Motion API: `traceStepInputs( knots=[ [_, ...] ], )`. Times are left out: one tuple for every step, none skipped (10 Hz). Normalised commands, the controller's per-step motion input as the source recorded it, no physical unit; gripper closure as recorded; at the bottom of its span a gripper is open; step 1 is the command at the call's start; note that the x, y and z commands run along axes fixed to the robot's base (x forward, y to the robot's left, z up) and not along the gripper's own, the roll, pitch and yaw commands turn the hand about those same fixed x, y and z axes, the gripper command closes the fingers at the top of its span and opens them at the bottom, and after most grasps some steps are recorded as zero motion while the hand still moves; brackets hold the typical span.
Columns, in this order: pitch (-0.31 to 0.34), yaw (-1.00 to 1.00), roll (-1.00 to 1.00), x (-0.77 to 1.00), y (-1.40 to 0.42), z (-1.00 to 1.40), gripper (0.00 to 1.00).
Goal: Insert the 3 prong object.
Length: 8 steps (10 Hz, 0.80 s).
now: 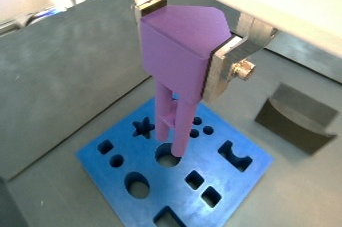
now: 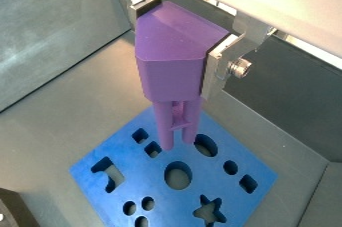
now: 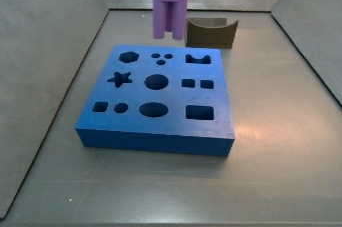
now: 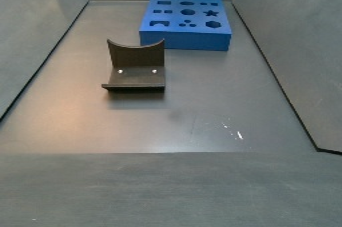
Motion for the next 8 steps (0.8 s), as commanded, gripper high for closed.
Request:
traceStepInputs(
  knots=[
    [-0.057,-1.00,0.02,0.00,0.03,-0.41,1.00],
    [-0.067,-0.93,0.02,-0.01,0.13,-0.39,1.00],
    [-0.076,-0.80,0.01,-0.06,0.26,-0.38,1.00],
    [-0.079,-0.63,0.00,-0.12,0.39,-0.39,1.00],
    [-0.080,-0.51,0.00,-0.17,0.50,-0.39,1.00],
    [-0.080,-0.53,0.00,-0.16,0.48,-0.39,1.00],
    [-0.087,-0.72,0.00,-0.09,0.31,-0.37,1.00],
    [-0.100,-0.93,0.00,-0.01,0.12,-0.33,1.00]
  ],
)
